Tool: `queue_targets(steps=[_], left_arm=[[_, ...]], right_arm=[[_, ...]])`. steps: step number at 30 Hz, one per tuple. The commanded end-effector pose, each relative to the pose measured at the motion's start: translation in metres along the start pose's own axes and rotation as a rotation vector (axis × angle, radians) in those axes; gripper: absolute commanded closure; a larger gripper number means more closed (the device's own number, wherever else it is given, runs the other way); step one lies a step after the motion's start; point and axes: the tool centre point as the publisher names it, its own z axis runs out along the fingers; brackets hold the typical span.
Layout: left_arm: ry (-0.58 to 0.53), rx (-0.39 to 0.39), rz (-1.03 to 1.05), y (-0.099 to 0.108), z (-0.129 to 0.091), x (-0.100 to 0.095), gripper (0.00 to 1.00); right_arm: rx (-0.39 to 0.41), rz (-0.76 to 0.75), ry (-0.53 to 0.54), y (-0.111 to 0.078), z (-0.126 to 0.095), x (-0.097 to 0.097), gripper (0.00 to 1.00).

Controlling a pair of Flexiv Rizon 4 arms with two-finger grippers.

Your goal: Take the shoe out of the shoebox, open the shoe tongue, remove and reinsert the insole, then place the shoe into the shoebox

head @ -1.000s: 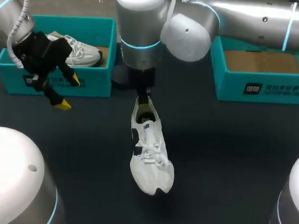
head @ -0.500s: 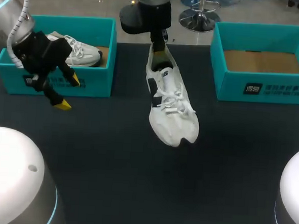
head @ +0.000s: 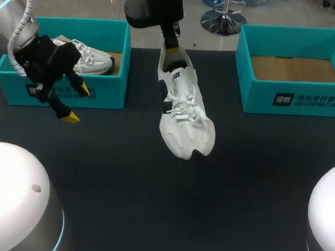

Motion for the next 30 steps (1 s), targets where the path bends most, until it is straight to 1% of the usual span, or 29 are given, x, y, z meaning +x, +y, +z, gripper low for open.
queue_targets(steps=[1, 3, 4, 5, 7, 8, 10, 11, 12, 13, 14, 17, 19, 21, 22, 23, 24, 25, 26, 27, 30], left_arm=[[0.001, -0.002, 0.0, 0.0, 0.0, 0.0, 0.0], [0.001, -0.002, 0.0, 0.0, 0.0, 0.0, 0.0], [0.001, -0.002, 0.0, 0.0, 0.0, 0.0, 0.0], [0.001, -0.002, 0.0, 0.0, 0.0, 0.0, 0.0], [0.001, -0.002, 0.0, 0.0, 0.0, 0.0, 0.0], [0.001, -0.002, 0.0, 0.0, 0.0, 0.0, 0.0], [0.001, -0.002, 0.0, 0.0, 0.0, 0.0, 0.0], [0.001, -0.002, 0.0, 0.0, 0.0, 0.0, 0.0], [0.001, -0.002, 0.0, 0.0, 0.0, 0.0, 0.0], [0.001, -0.002, 0.0, 0.0, 0.0, 0.0, 0.0], [0.001, -0.002, 0.0, 0.0, 0.0, 0.0, 0.0], [0.001, -0.002, 0.0, 0.0, 0.0, 0.0, 0.0], [0.001, -0.002, 0.0, 0.0, 0.0, 0.0, 0.0], [0.001, -0.002, 0.0, 0.0, 0.0, 0.0, 0.0], [0.001, -0.002, 0.0, 0.0, 0.0, 0.0, 0.0], [0.001, -0.002, 0.0, 0.0, 0.0, 0.0, 0.0], [0.001, -0.002, 0.0, 0.0, 0.0, 0.0, 0.0], [0.001, -0.002, 0.0, 0.0, 0.0, 0.0, 0.0], [0.001, -0.002, 0.0, 0.0, 0.0, 0.0, 0.0], [0.001, -0.002, 0.0, 0.0, 0.0, 0.0, 0.0], [0.001, -0.002, 0.0, 0.0, 0.0, 0.0, 0.0]], right_arm=[[0.001, 0.0, 0.002, 0.0, -0.001, -0.001, 1.0], [0.001, 0.0, 0.002, 0.0, -0.001, -0.001, 1.0], [-0.009, 0.008, 0.021, -0.018, 0.005, -0.007, 1.0], [0.022, 0.024, 0.019, -0.036, 0.01, -0.014, 1.0], [0.015, 0.043, 0.023, -0.08, 0.019, -0.029, 1.0], [0.044, 0.074, 0.006, -0.102, 0.023, -0.036, 1.0], [0.046, 0.088, 0.001, -0.146, 0.032, -0.051, 1.0], [0.057, 0.12, -0.01, -0.169, 0.035, -0.058, 1.0], [0.053, 0.134, -0.018, -0.192, 0.037, -0.065, 1.0], [0.047, 0.139, -0.02, -0.211, 0.039, -0.072, 1.0], [0.061, 0.161, -0.024, -0.233, 0.042, -0.078, 1.0], [0.067, 0.201, -0.01, -0.286, 0.053, -0.094, 1.0], [0.051, 0.23, -0.015, -0.318, 0.062, -0.102, 1.0], [0.073, 0.261, -0.011, -0.35, 0.071, -0.109, 1.0], [0.053, 0.276, -0.017, -0.362, 0.076, -0.113, 1.0], [0.055, 0.296, -0.011, -0.37, 0.08, -0.115, 1.0], [0.063, 0.311, -0.004, -0.382, 0.084, -0.118, 1.0], [0.047, 0.332, -0.011, -0.393, 0.088, -0.12, 1.0], [0.047, 0.348, 0.003, -0.405, 0.092, -0.122, 1.0], [0.065, 0.364, 0.01, -0.413, 0.094, -0.124, 1.0], [0.073, 0.427, 0.025, -0.44, 0.103, -0.126, 1.0]])
